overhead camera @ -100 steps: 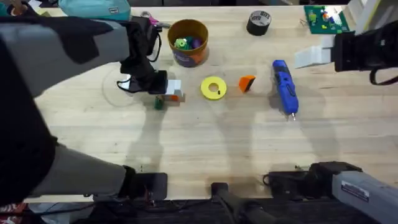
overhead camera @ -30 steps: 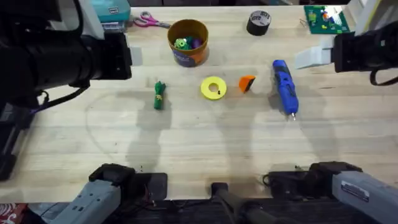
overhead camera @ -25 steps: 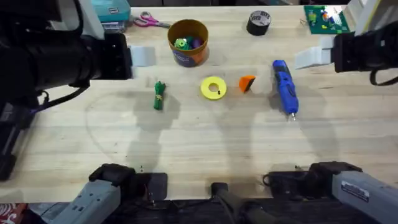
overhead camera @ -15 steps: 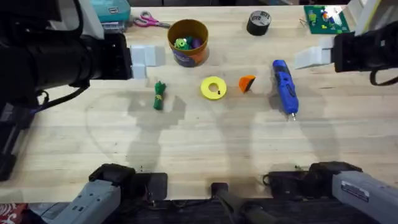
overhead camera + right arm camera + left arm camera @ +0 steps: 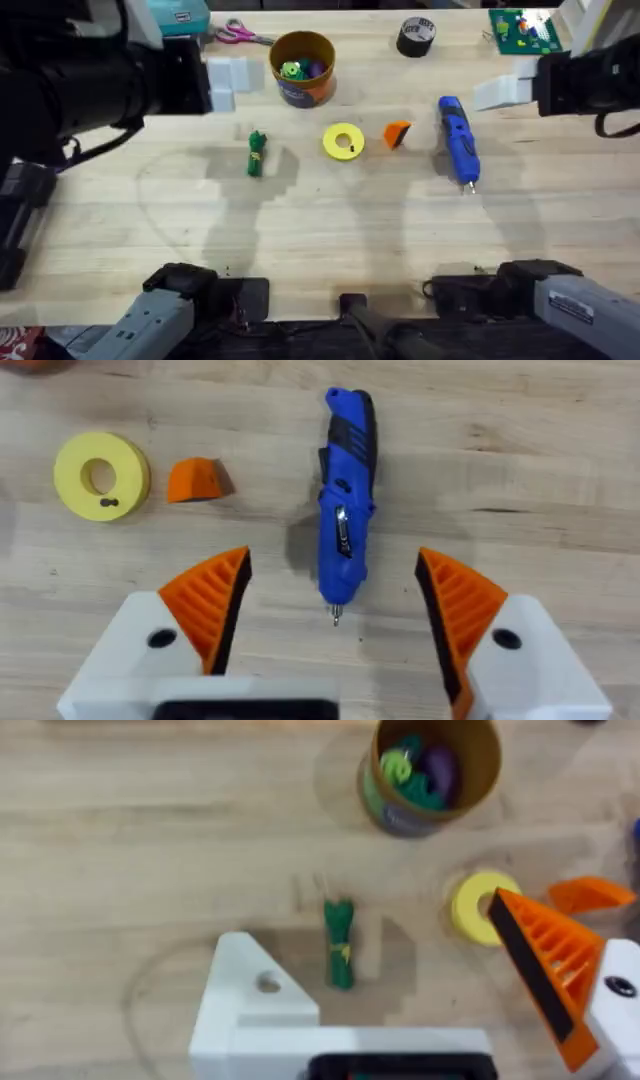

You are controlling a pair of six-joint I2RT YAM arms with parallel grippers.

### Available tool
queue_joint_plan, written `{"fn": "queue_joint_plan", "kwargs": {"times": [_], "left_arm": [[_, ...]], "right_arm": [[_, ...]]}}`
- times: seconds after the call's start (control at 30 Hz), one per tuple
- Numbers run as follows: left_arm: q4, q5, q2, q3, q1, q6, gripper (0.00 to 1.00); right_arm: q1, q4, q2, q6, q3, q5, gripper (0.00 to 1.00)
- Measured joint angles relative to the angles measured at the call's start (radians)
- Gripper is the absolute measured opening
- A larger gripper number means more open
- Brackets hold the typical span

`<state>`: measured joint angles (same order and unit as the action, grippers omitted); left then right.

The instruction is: Pick up the gripper from the table and insert it into the empty holder that is missing its gripper. Then pick up a screw, insert it into the mounting hole, and use the screwdriver to tighten it. Finally, clean up the table by picking up the vegetable and placing it into the bucket.

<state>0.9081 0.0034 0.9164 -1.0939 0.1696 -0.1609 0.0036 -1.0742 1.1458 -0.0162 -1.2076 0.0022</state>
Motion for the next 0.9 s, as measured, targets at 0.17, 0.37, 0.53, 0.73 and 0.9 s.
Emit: {"fn": "queue_joint_plan", "kwargs": {"times": [0.17, 0.37, 0.53, 0.73, 0.9], "left_arm": [[-0.091, -0.012, 0.000, 0.000, 0.000, 0.082, 0.986], [-0.094, -0.027, 0.000, 0.000, 0.000, 0.300, 0.986], [-0.098, -0.027, 0.000, 0.000, 0.000, 0.397, 0.986], [-0.109, -0.026, 0.000, 0.000, 0.000, 0.424, 0.985], [-0.123, -0.025, -0.002, 0.002, -0.010, 0.423, 0.985]], "right_arm": [[0.000, 0.000, 0.000, 0.000, 0.000, 0.000, 0.997], [0.000, 0.000, 0.000, 0.000, 0.000, 0.000, 0.997], [0.000, -0.001, 0.000, 0.000, 0.000, 0.000, 0.997], [0.000, -0.001, 0.000, 0.000, 0.000, 0.000, 0.997], [0.000, -0.001, 0.000, 0.000, 0.000, 0.000, 0.997]]}}
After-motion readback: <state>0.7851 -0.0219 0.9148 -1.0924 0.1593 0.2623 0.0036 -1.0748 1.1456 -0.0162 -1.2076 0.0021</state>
